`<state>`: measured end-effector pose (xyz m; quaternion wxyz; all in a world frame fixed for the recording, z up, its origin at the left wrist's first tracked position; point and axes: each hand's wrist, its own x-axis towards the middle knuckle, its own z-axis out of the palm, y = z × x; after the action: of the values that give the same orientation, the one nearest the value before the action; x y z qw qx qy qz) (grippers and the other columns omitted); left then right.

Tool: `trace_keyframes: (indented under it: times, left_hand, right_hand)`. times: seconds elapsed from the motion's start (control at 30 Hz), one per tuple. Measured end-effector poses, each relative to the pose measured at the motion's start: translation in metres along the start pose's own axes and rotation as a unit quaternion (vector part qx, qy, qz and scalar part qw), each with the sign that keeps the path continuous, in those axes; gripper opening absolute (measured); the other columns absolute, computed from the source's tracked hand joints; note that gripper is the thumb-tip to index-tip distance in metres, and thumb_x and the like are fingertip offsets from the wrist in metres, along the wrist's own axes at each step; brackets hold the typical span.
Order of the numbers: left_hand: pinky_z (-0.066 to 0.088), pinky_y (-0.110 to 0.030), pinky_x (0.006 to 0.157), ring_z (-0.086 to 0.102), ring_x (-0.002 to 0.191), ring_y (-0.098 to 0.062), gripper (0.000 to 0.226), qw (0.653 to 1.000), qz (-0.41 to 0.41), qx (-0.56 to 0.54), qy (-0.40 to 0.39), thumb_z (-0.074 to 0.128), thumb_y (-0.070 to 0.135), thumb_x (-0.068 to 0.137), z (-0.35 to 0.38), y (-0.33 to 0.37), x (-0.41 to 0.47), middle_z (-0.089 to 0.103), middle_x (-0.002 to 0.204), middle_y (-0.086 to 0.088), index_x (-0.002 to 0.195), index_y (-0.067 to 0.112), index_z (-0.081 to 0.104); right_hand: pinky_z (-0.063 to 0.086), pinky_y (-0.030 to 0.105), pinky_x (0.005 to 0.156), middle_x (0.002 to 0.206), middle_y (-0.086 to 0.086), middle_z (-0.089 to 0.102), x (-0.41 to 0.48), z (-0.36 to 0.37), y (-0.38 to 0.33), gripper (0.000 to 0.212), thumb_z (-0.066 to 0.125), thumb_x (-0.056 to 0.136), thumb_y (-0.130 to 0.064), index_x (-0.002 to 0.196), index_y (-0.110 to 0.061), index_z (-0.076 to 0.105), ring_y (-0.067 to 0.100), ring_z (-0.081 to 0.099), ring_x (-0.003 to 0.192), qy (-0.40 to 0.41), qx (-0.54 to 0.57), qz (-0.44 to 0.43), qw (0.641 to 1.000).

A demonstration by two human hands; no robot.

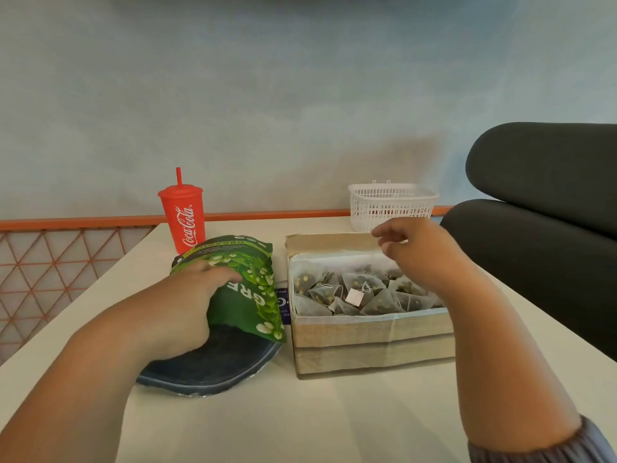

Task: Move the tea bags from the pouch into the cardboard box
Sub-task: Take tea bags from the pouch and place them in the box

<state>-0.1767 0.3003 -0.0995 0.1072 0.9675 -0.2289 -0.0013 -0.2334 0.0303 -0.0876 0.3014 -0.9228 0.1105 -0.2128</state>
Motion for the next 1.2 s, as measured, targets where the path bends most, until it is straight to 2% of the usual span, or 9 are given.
trace_keyframes:
  times: [0.27,0.37,0.47,0.57,0.73,0.87,1.0,1.1,1.2]
  left_hand:
    - [0.039,-0.024,0.070,0.055,0.087,-0.016,0.035,0.957,0.069,-0.052,0.278,0.055,-0.006,0.078,-0.012,0.007,0.000,0.060,0.100,0.004,0.095,0.025,0.062]
    - [0.040,-0.019,0.061,0.055,0.077,-0.014,0.028,0.924,0.122,-0.057,0.359,0.059,-0.007,0.076,-0.018,0.008,-0.002,0.056,0.085,0.006,0.083,0.019,0.062]
    - [0.050,-0.026,0.062,0.053,0.073,-0.011,0.020,0.892,0.180,-0.086,0.407,0.056,-0.008,0.075,-0.022,0.005,-0.003,0.055,0.081,0.006,0.078,0.011,0.063]
    - [0.046,-0.029,0.065,0.050,0.073,-0.008,0.016,0.877,0.205,-0.091,0.425,0.050,-0.002,0.071,-0.025,0.002,-0.003,0.058,0.079,0.001,0.073,0.008,0.062]
    - [0.050,-0.022,0.063,0.054,0.070,-0.009,0.012,0.878,0.212,-0.088,0.419,0.054,0.004,0.072,-0.031,0.012,-0.013,0.057,0.079,0.006,0.074,0.011,0.064]
    - [0.045,-0.008,0.065,0.056,0.072,-0.006,0.017,0.918,0.216,-0.124,0.309,0.058,0.009,0.080,-0.031,0.032,-0.024,0.055,0.075,0.018,0.082,0.022,0.068]
    - [0.044,-0.021,0.087,0.056,0.096,-0.008,0.028,0.968,0.170,-0.023,0.180,0.044,0.017,0.090,-0.008,0.037,-0.014,0.063,0.106,0.009,0.108,0.025,0.063]
    - [0.033,-0.022,0.100,0.048,0.118,-0.013,0.036,0.988,0.106,0.056,0.097,0.038,0.025,0.096,0.006,0.031,-0.001,0.051,0.132,0.005,0.130,0.025,0.049]
    - [0.038,-0.028,0.092,0.052,0.112,-0.022,0.028,0.995,0.053,0.063,0.058,0.042,0.018,0.095,0.011,0.026,0.006,0.055,0.125,-0.007,0.120,0.013,0.053]
  right_hand:
    - [0.043,0.010,0.074,0.098,-0.018,0.060,-0.025,0.029,-0.061,0.020,0.060,0.088,-0.019,0.084,-0.038,0.066,-0.003,0.056,0.089,-0.099,0.112,-0.142,0.978]
    - [0.035,0.010,0.088,0.120,-0.016,0.051,-0.034,0.039,-0.078,0.017,0.061,0.086,-0.022,0.096,-0.032,0.071,-0.003,0.046,0.106,-0.140,0.113,-0.186,0.966]
    - [0.035,0.026,0.105,0.143,-0.015,0.034,-0.038,0.047,-0.086,0.033,0.056,0.091,-0.024,0.122,-0.032,0.059,0.009,0.038,0.126,-0.160,0.045,-0.214,0.963]
    - [0.018,0.015,0.105,0.152,-0.017,0.022,-0.039,0.052,-0.088,0.050,0.048,0.095,-0.017,0.141,-0.031,0.035,0.008,0.025,0.137,-0.146,0.002,-0.231,0.962]
    - [0.019,0.011,0.103,0.152,-0.022,0.018,-0.034,0.058,-0.083,0.059,0.039,0.094,-0.002,0.144,-0.032,0.028,0.006,0.024,0.138,-0.126,0.011,-0.228,0.966]
    - [0.031,0.026,0.110,0.150,-0.019,0.027,-0.030,0.063,-0.080,0.063,0.038,0.087,0.006,0.140,-0.028,0.039,0.008,0.034,0.134,-0.112,0.044,-0.240,0.963]
    - [0.013,-0.001,0.101,0.149,-0.021,0.024,-0.031,0.061,-0.080,0.064,0.038,0.090,0.005,0.142,-0.031,0.032,-0.002,0.023,0.136,-0.114,0.057,-0.233,0.964]
    - [0.013,0.004,0.104,0.150,-0.023,0.021,-0.035,0.061,-0.084,0.063,0.038,0.093,0.002,0.143,-0.034,0.028,-0.002,0.021,0.137,-0.131,0.037,-0.244,0.960]
    - [0.012,0.009,0.108,0.151,-0.022,0.020,-0.041,0.062,-0.091,0.063,0.038,0.092,0.002,0.143,-0.033,0.028,-0.001,0.019,0.138,-0.140,0.026,-0.269,0.952]
